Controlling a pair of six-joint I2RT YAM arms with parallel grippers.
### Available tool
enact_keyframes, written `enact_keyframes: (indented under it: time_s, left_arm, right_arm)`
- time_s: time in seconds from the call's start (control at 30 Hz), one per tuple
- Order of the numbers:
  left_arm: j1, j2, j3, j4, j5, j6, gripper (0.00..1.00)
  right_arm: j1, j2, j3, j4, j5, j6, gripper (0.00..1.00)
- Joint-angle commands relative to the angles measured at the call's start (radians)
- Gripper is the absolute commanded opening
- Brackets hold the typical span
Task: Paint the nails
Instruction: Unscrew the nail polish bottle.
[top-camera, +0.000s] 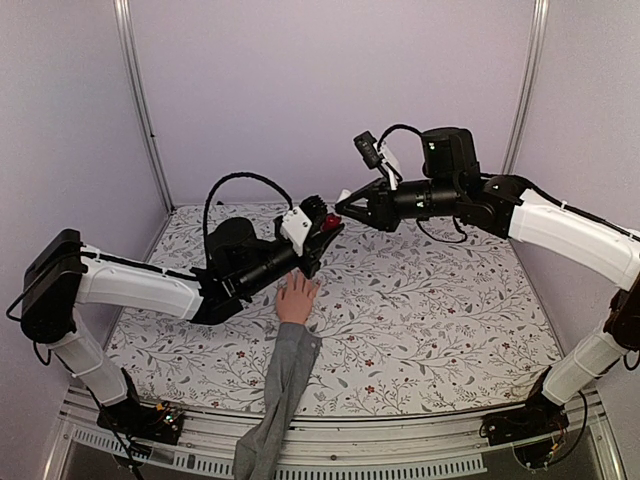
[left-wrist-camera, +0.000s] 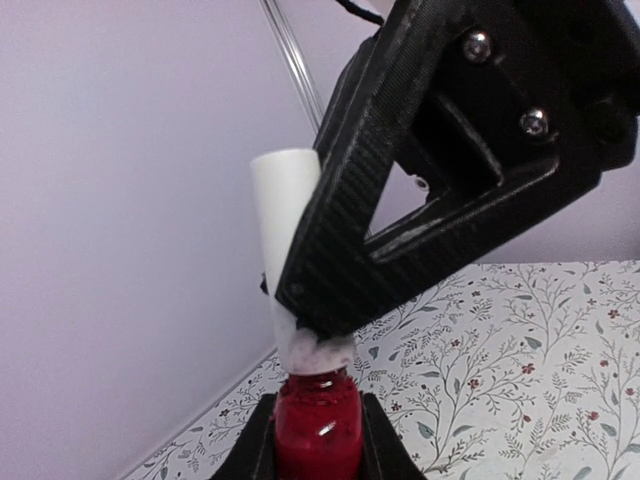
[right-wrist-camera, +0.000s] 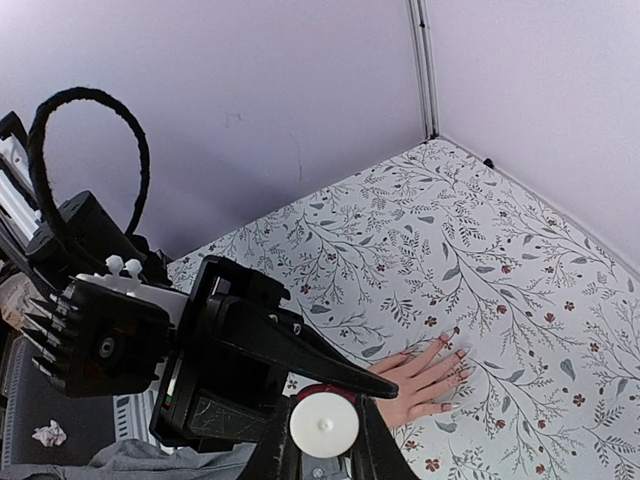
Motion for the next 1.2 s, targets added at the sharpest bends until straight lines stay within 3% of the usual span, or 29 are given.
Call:
enact_keyframes:
  time_s: [0.0, 0.27, 0.57, 0.8, 1.17]
  left_arm:
    - [-0.007, -0.003, 0.01, -0.012, 0.029, -0.006, 0.0]
    - [0.016, -0.004, 0.019, -0.047, 0.369, -0.087, 0.0]
    - [0.088, -0.004, 0.012, 0.038, 0.742, -0.262, 0.0]
    - [0.092, 0.025, 0.037, 0.031, 0.862, -0.286, 0.0]
    - [0.095, 0.037, 0.048, 0.028, 0.913, -0.305, 0.0]
  right_arm:
    - [-0.003, 0.004, 0.018, -0.003, -0.054, -0.047, 0.0]
    - [-0.002, -0.045, -0.049, 0.03, -0.148, -0.225, 0.0]
    - [-0.003, -0.106, -0.112, 0.06, -0.18, -0.335, 0.0]
    - [-0.002, -0.133, -0.13, 0.066, -0.206, -0.369, 0.0]
    - [-0.003, -0.159, -0.15, 0.075, -0.25, -0.403, 0.0]
